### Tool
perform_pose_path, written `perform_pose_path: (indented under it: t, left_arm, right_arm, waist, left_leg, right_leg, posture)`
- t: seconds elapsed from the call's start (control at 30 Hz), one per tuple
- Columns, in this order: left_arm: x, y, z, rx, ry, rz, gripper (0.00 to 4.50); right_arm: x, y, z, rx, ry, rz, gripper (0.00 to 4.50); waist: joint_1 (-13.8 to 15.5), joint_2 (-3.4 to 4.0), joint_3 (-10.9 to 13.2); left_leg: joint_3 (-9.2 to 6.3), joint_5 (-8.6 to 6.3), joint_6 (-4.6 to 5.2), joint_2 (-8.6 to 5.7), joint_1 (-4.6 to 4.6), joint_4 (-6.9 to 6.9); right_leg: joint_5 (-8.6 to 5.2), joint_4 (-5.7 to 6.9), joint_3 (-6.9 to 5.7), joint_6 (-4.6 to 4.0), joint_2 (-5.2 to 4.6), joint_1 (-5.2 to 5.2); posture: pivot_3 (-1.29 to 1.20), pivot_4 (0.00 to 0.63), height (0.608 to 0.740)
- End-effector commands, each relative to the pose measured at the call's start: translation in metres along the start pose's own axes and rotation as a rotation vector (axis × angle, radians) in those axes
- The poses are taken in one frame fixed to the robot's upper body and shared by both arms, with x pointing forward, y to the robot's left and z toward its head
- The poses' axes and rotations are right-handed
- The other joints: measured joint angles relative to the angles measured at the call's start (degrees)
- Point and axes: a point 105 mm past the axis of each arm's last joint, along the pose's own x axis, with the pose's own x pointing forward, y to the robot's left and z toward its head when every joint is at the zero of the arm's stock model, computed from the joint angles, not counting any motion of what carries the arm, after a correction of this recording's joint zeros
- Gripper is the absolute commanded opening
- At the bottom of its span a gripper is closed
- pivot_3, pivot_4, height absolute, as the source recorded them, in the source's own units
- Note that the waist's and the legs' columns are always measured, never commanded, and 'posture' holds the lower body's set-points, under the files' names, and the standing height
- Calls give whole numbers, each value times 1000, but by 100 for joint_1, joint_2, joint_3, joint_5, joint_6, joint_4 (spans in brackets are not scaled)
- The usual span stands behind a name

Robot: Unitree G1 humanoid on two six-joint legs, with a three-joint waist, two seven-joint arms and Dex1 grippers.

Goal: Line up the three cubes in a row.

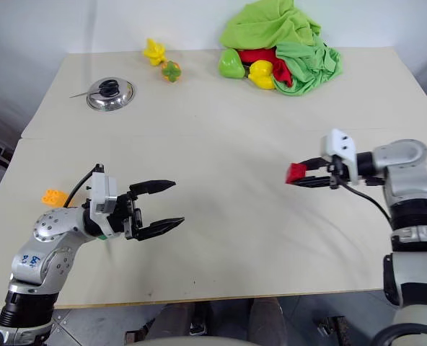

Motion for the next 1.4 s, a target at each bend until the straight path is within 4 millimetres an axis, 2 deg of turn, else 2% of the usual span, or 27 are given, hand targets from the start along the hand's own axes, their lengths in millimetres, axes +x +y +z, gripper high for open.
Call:
perform_pose_path:
  t: [0.03,0.17,0.37,0.47,0.57,0.7,0.83,0.93,1.03,1.13,1.27,1.33,1.4]
  left_arm:
    - [-2,-3,11,44,-20,-13,4500]
    - [-5,-2,13,55,-17,-5,4500]
    - [-13,3,15,65,-9,35,4500]
    - [-20,11,21,80,-18,77,4500]
    - [-35,21,34,101,-43,153,4500]
    - [-69,28,48,134,-54,265,4500]
    - [-139,26,43,125,45,490,4500]
    - [-187,12,31,72,84,684,4500]
    - [-225,-17,14,10,151,831,4500]
    - [-258,-50,-2,-42,200,967,4500]
    - [-287,-76,-12,-64,209,1132,4500]
    - [-294,-80,-13,-35,217,1186,4500]
    - [-290,-79,-17,-28,197,1198,4500]
  right_arm:
    - [14,8,6,-69,-2,120,1491]
    - [22,8,-2,-79,11,129,1491]
    - [11,1,-5,-55,7,86,3442]
    - [0,-3,10,-121,-66,37,4437]
    - [-14,-4,27,-165,-158,-13,4476]
    - [-29,19,54,-181,-363,11,4476]
    - [-23,52,58,-129,-461,68,4476]
    - [-10,76,59,-96,-521,87,4476]
    - [0,95,57,-100,-557,98,4476]
    - [5,104,51,-104,-568,85,4476]
    - [10,108,48,-103,-590,56,4476]
    - [10,107,48,-101,-602,39,4476]
    - [12,106,49,-106,-607,25,4476]
  waist:
    - [7,0,0]
    - [50,-2,1]
    - [8,-2,1]
    - [7,-1,1]
    - [14,-1,3]
    - [17,-9,8]
    - [-6,-12,10]
    - [6,-16,13]
    - [19,-29,18]
    - [44,-54,16]
    - [95,-66,10]
    - [147,-67,9]
    - [168,-70,7]
  left_leg:
    - [-2,0,0,0,0,2]
    - [-10,0,0,-10,-4,6]
    - [-14,-1,1,-11,-7,3]
    - [-14,-1,1,-10,-7,4]
    - [-15,-1,1,-8,-7,4]
    - [-26,-2,-2,-6,-9,2]
    - [-21,-4,-3,-7,-9,-6]
    - [-16,-6,-5,-2,-5,-13]
    - [-13,-12,-3,-3,1,-13]
    - [-11,-22,0,-4,3,-10]
    - [-13,-52,-24,-3,6,-6]
    - [-13,-58,-26,0,5,-3]
    - [-13,-63,-27,3,5,0]
  right_leg:
    - [0,1,0,0,0,0]
    - [0,2,-6,0,-12,4]
    - [0,-1,-11,0,-13,3]
    - [0,1,-12,0,-12,3]
    - [0,1,-12,0,-12,2]
    - [-1,-2,-18,-2,-14,4]
    - [-1,-9,-19,-2,-14,3]
    - [-2,-13,-19,-4,-11,1]
    - [-2,-15,-15,-3,-16,4]
    - [-2,-22,-9,-4,-22,3]
    - [-3,-47,-4,-6,-33,3]
    - [-3,-49,3,-8,-45,2]
    - [-1,-50,6,-12,-57,1]
  posture:
    - [0,150,740]
    - [0,150,740]
    - [0,150,740]
    - [0,150,740]
    - [0,150,740]
    - [0,150,740]
    - [0,150,740]
    - [0,150,740]
    - [0,150,740]
    - [0,150,740]
    - [0,150,740]
    - [0,150,740]
    - [0,150,740]
